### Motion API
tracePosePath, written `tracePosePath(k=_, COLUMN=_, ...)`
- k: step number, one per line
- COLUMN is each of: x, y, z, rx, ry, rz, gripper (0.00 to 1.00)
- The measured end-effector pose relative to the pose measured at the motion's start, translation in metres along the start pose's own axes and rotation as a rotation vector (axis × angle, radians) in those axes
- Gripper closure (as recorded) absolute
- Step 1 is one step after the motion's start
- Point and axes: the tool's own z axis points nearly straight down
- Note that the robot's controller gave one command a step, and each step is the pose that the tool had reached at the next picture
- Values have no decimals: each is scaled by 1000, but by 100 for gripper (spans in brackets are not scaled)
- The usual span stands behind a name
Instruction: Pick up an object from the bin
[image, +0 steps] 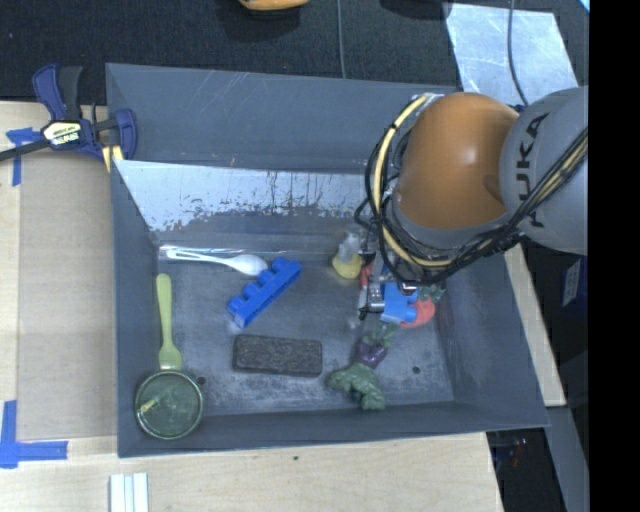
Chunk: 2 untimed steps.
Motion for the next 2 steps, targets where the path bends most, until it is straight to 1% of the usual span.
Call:
tracePosePath(k=1, x=-2, y=0, z=-4, rx=0, ry=-8, rz=1, gripper=0)
tracePosePath(k=2, x=-2, y=24, z=36, rx=1, ry=-11, rz=-106, gripper=0)
